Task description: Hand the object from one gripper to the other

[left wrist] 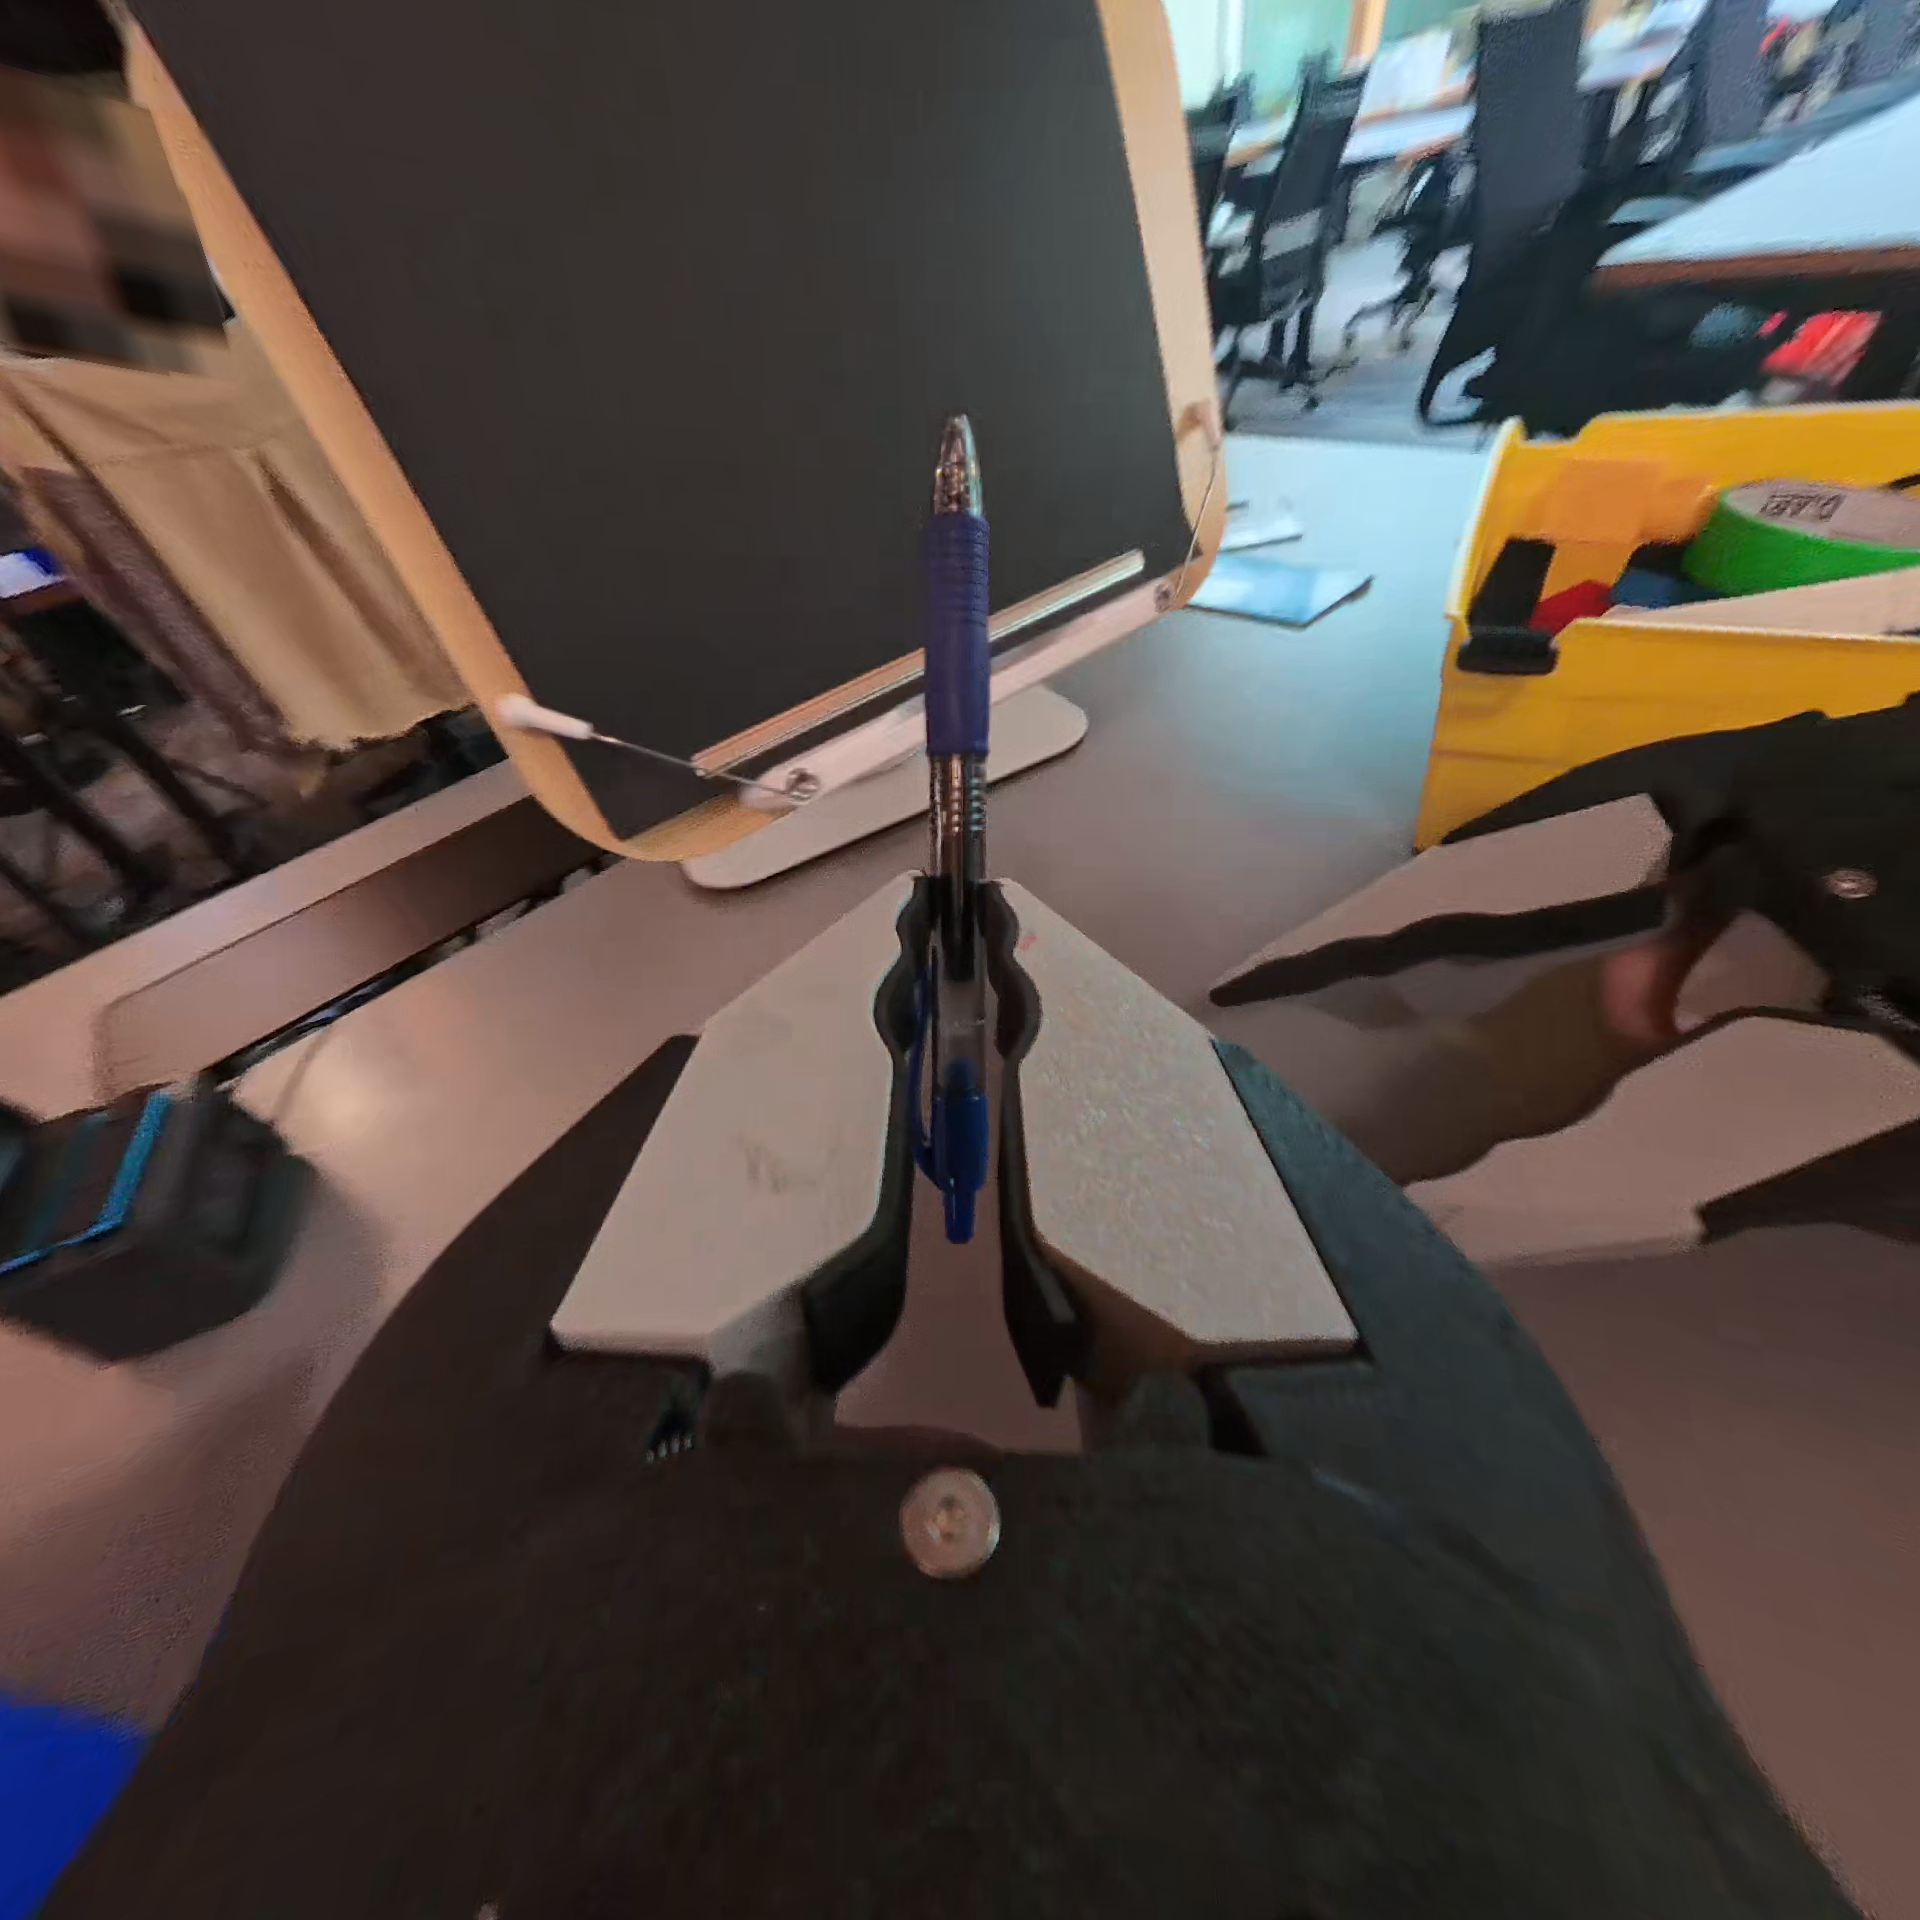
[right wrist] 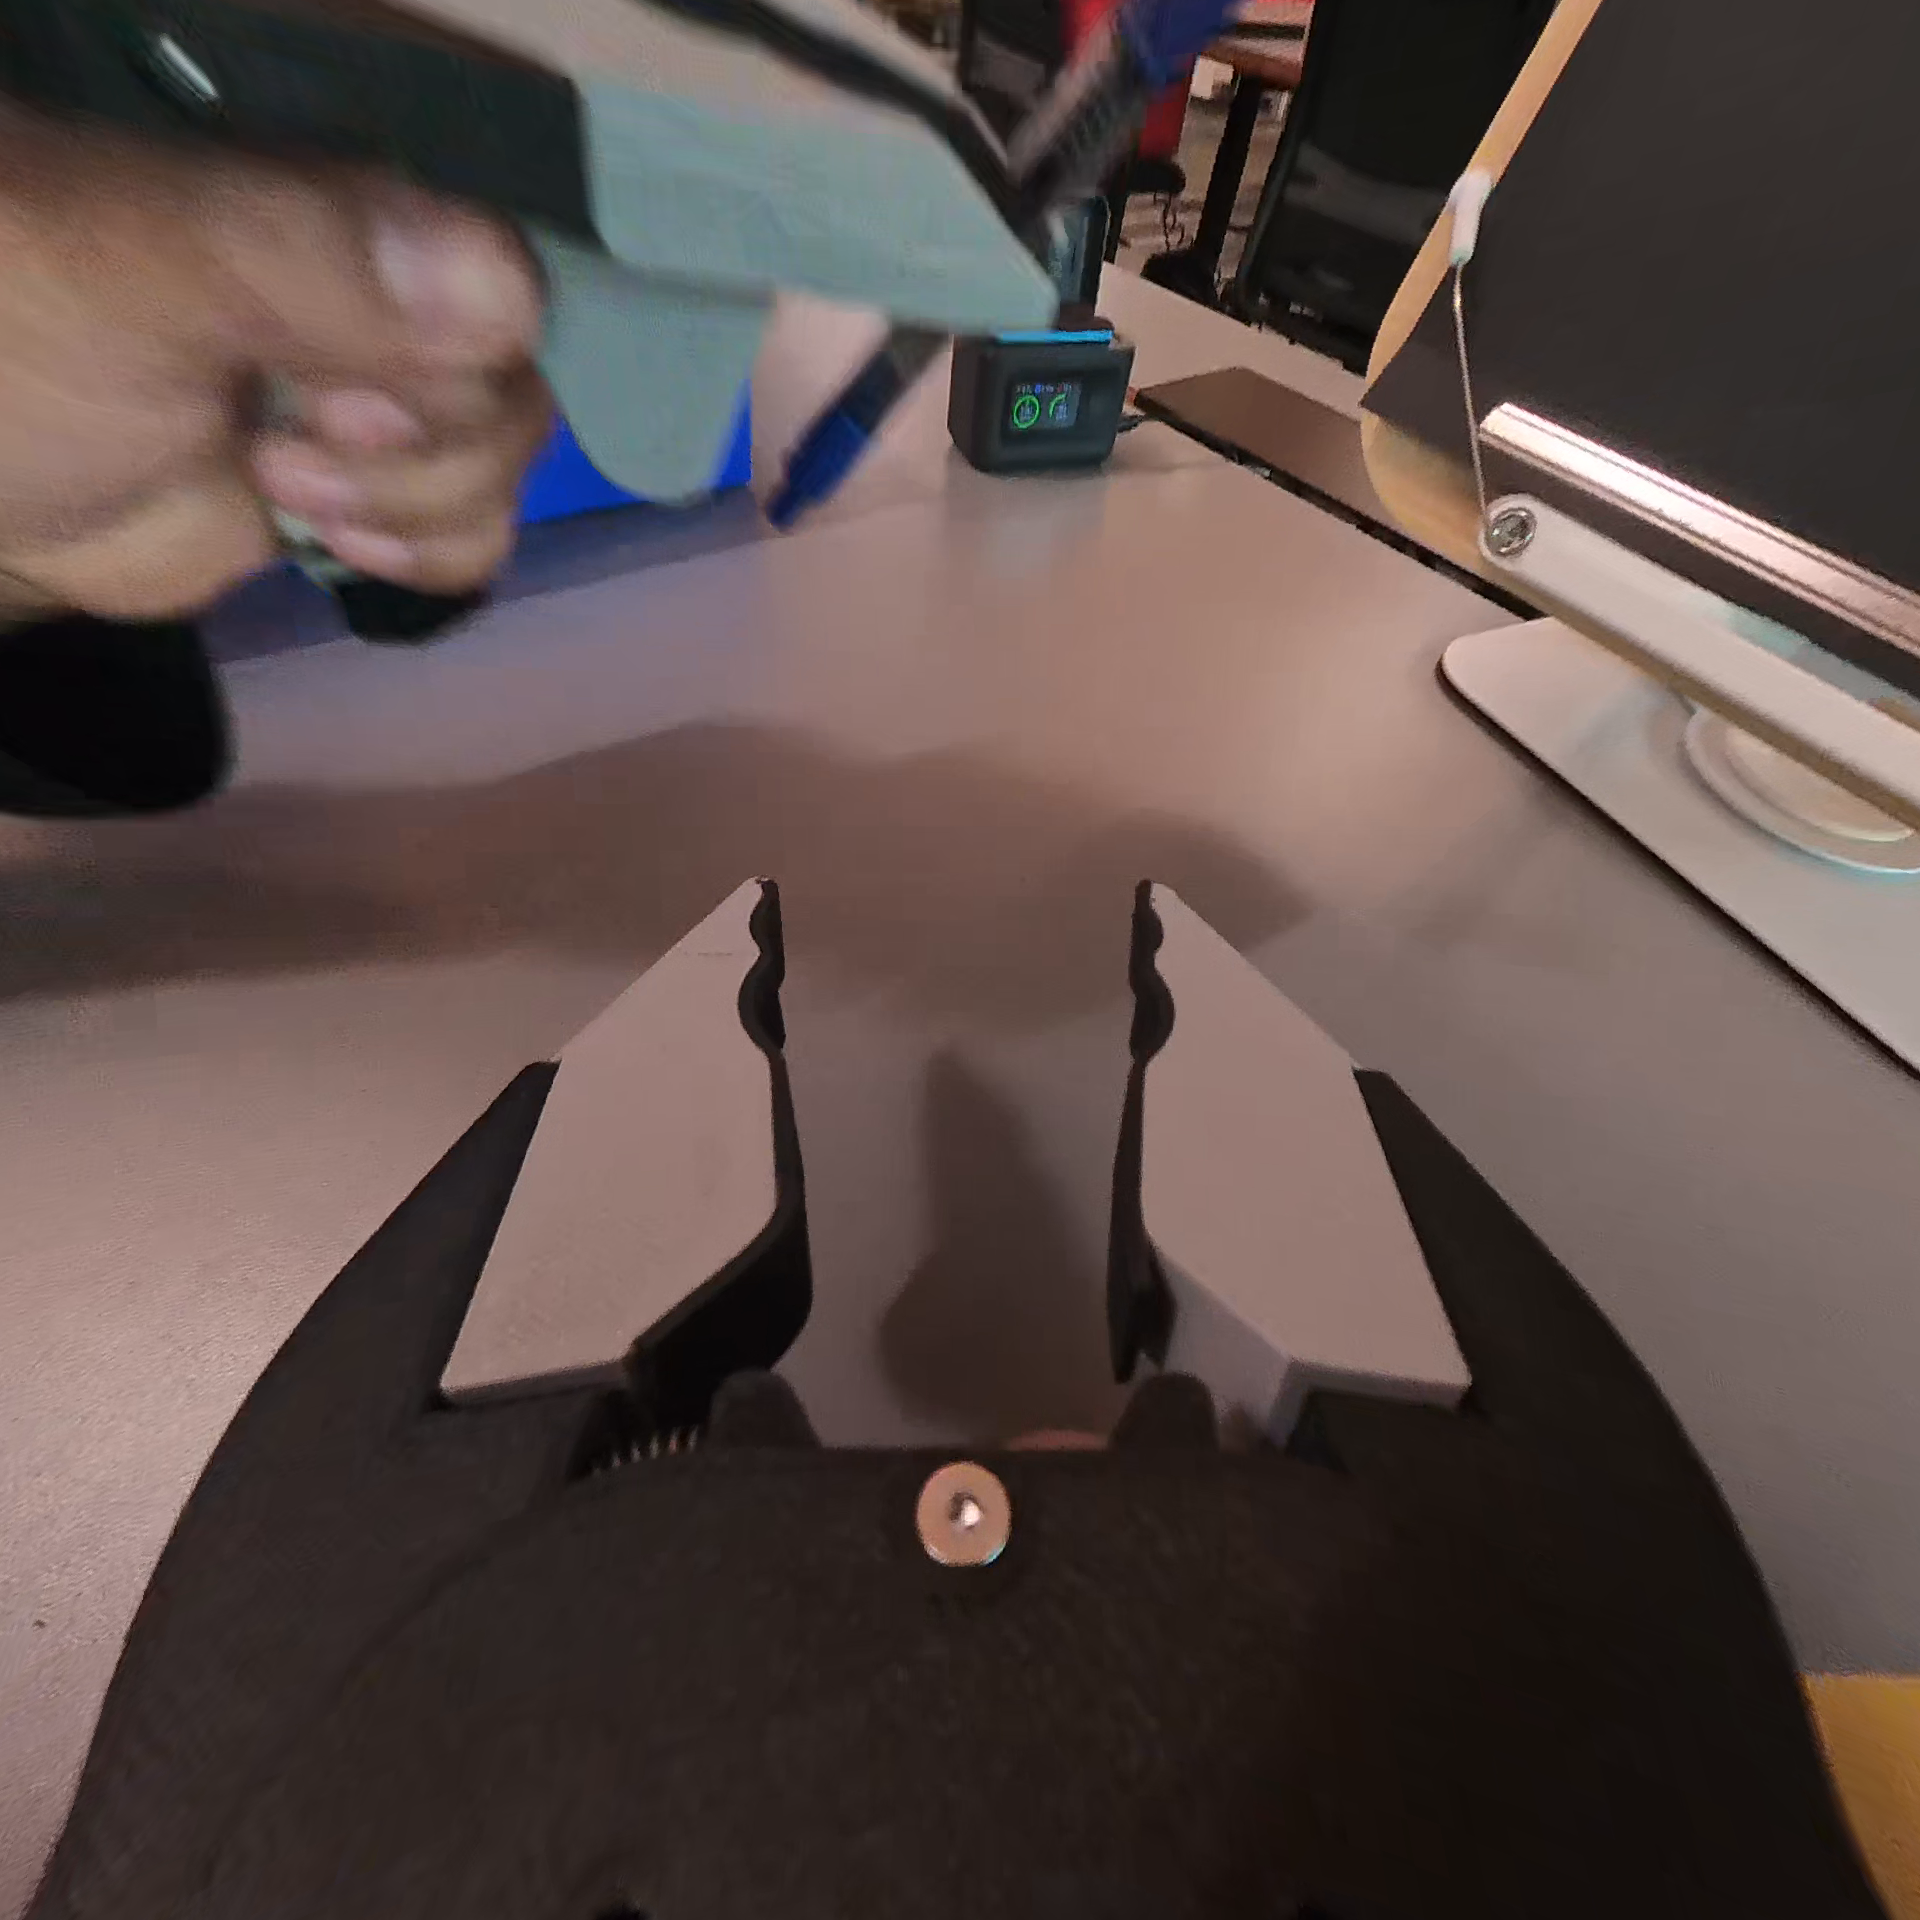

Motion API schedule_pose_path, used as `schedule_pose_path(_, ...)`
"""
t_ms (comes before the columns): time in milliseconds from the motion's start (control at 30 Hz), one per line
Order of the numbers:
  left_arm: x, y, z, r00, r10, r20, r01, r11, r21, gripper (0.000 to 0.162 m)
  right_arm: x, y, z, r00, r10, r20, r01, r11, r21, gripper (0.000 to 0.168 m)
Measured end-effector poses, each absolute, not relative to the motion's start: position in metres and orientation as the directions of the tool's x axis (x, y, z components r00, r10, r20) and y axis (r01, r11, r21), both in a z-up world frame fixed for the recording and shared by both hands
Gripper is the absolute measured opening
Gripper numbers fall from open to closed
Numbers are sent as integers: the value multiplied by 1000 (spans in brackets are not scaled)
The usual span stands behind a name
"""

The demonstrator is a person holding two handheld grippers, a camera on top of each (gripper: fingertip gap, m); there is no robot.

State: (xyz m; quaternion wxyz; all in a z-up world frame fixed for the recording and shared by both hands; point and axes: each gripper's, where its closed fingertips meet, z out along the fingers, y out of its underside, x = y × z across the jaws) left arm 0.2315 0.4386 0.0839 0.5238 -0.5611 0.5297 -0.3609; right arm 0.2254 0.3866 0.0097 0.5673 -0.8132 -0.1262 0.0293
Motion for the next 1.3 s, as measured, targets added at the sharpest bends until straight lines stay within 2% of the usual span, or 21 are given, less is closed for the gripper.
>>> schedule_pose_path(167,247,457,57,153,-988,9,-82,-22,-996,7,232,388,18,970,202,135,188,-271,-944,61)
schedule_pose_path(267,251,458,44,93,-996,17,-169,-32,-985,7,238,388,23,975,167,143,182,-247,-952,59)
schedule_pose_path(333,251,464,43,106,-994,28,-164,-45,-985,7,245,390,27,981,140,133,162,-225,-961,57)
schedule_pose_path(433,253,473,38,141,-988,59,-164,-82,-983,7,262,394,35,991,82,107,120,-185,-975,46)
schedule_pose_path(500,254,473,38,133,-990,38,-160,-59,-985,7,275,400,40,995,36,94,99,-155,-983,44)
schedule_pose_path(600,251,481,46,195,-976,-95,-127,71,-989,7,286,418,40,998,37,47,52,-151,-987,47)
schedule_pose_path(867,257,482,47,114,-987,-116,-109,103,-989,7,285,458,46,981,188,-51,-29,-118,-993,58)
schedule_pose_path(1033,258,462,45,-137,-990,42,-116,-26,-993,7,263,460,52,927,358,-113,-81,-102,-991,61)
schedule_pose_path(1133,256,449,43,-231,-972,46,-133,-15,-991,6,256,453,61,880,435,-192,-178,-74,-981,61)
schedule_pose_path(1300,254,440,39,-271,-961,52,-163,-8,-987,6,252,446,78,771,536,-345,-370,-64,-927,39)
